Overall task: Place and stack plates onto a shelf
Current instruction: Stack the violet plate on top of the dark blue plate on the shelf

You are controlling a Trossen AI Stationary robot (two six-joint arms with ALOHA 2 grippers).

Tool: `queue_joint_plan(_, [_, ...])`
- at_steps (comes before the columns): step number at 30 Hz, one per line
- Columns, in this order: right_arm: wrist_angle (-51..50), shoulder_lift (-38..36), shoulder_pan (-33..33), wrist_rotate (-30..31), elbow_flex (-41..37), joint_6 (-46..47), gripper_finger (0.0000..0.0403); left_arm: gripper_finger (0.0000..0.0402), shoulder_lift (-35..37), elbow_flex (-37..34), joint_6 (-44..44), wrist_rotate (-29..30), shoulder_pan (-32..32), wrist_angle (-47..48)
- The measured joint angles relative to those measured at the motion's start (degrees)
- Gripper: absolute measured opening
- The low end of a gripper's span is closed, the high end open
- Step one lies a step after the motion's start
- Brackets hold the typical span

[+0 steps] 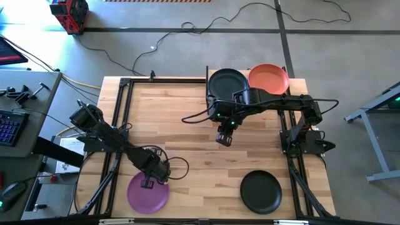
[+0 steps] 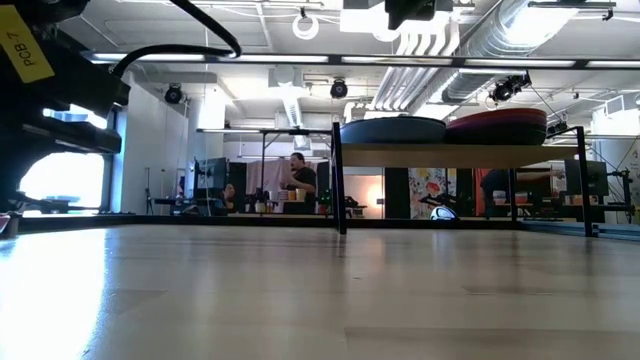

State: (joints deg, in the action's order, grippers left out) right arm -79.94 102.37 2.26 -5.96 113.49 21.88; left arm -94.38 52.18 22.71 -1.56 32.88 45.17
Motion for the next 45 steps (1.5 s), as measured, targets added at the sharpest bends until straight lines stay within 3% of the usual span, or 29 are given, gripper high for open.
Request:
queue_joint_plan(12, [0.0, 0.0, 0.0, -0.3, 0.0, 2.2, 0.0092, 0.0004, 1.0, 0.0, -0.5, -1.3, -2.8, 2.6])
queue_joint_plan(20, [0.1, 0.0, 0.0, 3.5, 0.0, 2.8, 0.0105, 0.0001, 6.7, 0.0, -1.8, -0.4, -6.8, 5.1])
queue_joint_plan(29, [0.4, 0.0, 0.0, 8.2, 0.0, 6.0, 0.0156, 0.0001, 13.6, -0.1, -2.4, 4.6, -13.6, 9.1])
queue_joint_plan(45, [2.7, 0.0, -0.8, 17.4, 0.0, 11.3, 0.0154, 0.0001, 21.4, 1.7, -2.3, 13.8, -28.0, 10.2])
